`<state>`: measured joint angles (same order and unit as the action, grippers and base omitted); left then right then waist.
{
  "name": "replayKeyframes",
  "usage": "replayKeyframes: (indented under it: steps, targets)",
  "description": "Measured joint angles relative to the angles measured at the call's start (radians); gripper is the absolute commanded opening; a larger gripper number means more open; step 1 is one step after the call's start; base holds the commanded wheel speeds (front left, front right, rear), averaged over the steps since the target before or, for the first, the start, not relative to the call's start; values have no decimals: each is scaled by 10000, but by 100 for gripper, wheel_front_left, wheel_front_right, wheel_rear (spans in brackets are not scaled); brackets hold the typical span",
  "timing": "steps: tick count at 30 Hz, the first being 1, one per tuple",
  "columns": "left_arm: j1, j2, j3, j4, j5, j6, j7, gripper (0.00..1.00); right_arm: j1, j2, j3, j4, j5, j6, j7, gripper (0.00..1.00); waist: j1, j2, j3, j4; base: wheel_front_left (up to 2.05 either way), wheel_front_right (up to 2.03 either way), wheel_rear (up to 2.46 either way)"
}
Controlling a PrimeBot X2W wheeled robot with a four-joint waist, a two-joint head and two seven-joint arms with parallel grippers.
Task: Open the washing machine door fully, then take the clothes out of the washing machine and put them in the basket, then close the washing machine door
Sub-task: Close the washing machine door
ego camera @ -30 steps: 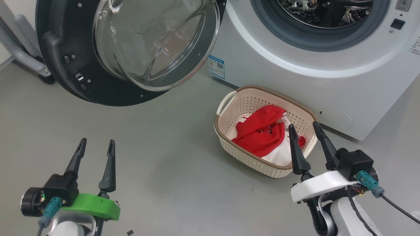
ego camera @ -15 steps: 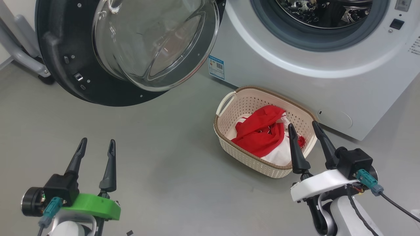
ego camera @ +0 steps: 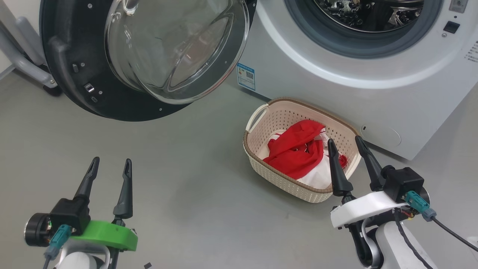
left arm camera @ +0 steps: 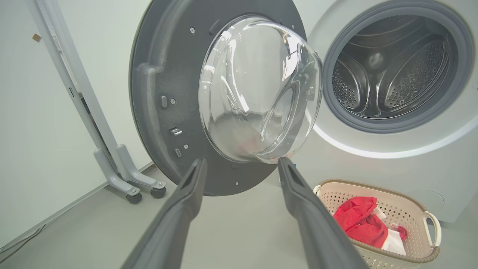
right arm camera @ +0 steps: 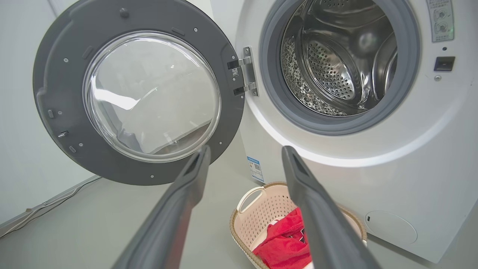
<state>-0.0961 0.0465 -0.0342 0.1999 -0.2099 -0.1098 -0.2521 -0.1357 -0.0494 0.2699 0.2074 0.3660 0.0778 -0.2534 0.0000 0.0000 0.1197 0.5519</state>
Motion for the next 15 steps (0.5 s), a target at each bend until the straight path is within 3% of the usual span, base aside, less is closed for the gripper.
replayKeyframes:
  steps: [7, 8, 10, 12, 15]
  targets:
    - [4, -8, 6, -44, 0, -2, 0, 100, -4, 0, 0, 17, 4, 0, 0, 100, 0, 0, -8, -3, 0, 0, 0]
    - [4, -8, 8, -52, 0, -4, 0, 94, -4, 0, 0, 25, 10, 0, 0, 100, 0, 0, -9, -3, 0, 0, 0]
    - [6, -12, 10, -65, 0, -10, 0, 42, -5, 0, 6, 36, 13, 0, 0, 100, 0, 0, -11, -4, 0, 0, 0]
    - [9, -12, 10, -79, 0, -12, 0, 0, -5, 0, 12, 38, 13, 0, 0, 100, 0, 0, -10, -4, 0, 0, 0]
    - [14, -13, 8, -92, 21, -12, 0, 0, -5, 0, 23, 38, 13, 0, 0, 100, 0, 0, -1, -3, 0, 0, 0]
